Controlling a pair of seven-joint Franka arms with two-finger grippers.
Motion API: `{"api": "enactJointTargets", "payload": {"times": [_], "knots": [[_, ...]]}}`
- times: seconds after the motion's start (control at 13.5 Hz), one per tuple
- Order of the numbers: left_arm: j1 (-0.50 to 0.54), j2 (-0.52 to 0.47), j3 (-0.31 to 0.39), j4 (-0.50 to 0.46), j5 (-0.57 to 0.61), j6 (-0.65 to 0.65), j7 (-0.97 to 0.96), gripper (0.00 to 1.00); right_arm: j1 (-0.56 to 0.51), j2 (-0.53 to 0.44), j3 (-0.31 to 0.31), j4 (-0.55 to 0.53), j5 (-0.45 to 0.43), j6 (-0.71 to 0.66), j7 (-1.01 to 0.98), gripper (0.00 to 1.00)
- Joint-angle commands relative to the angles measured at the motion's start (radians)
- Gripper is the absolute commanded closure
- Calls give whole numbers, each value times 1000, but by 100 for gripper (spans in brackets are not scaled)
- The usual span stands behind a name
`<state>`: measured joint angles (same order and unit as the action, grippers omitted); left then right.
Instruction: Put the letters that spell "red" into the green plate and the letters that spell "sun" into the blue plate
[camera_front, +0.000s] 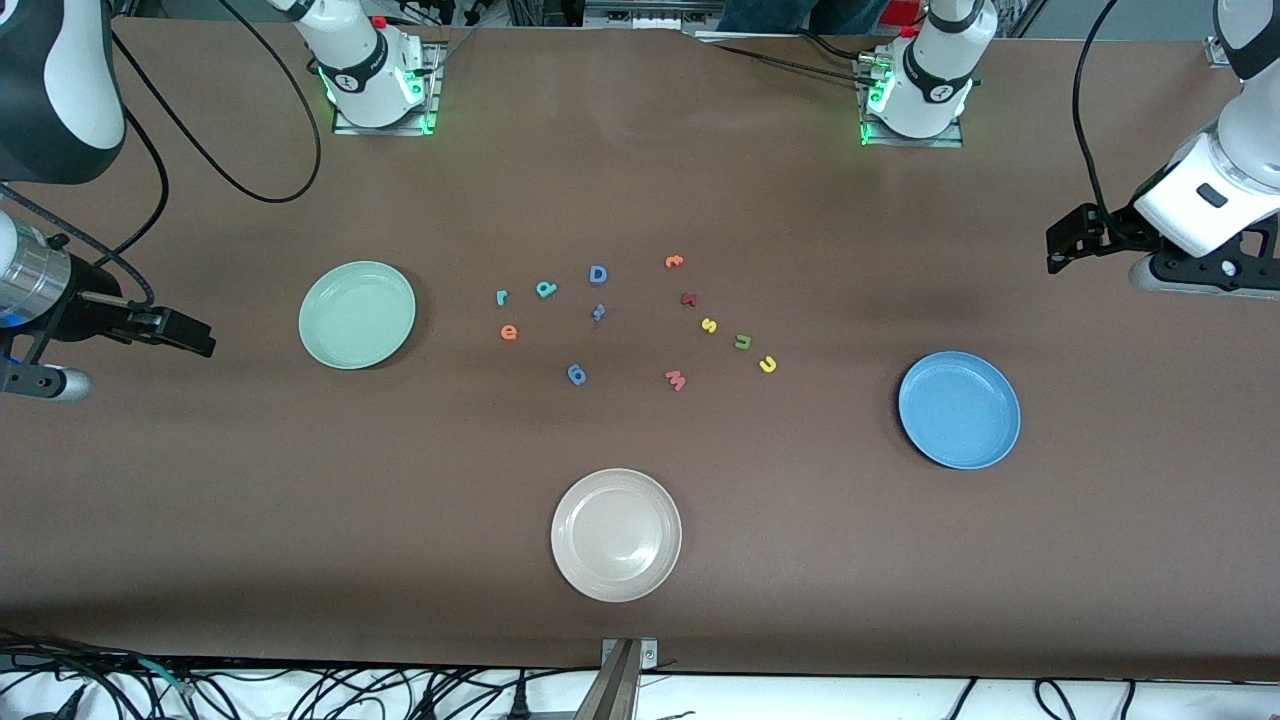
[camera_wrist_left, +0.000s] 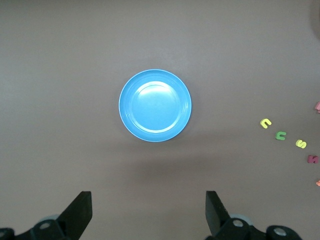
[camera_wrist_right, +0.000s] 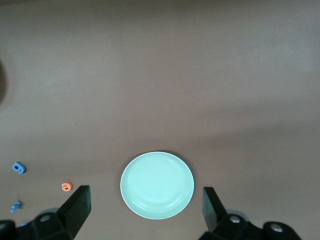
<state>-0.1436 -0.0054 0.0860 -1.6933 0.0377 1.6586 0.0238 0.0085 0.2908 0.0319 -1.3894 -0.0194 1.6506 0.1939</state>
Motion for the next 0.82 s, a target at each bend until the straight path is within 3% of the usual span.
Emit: {"api": "enactJointTargets", "payload": {"times": [0.0, 0.74], "knots": [[-1, 1, -2, 4, -7, 6, 4, 0, 11, -12, 8, -19, -7, -15, 36, 1], [-8, 94, -2, 86, -7, 12, 5, 0, 70, 1, 10, -36, 4, -61, 148, 1]]}}
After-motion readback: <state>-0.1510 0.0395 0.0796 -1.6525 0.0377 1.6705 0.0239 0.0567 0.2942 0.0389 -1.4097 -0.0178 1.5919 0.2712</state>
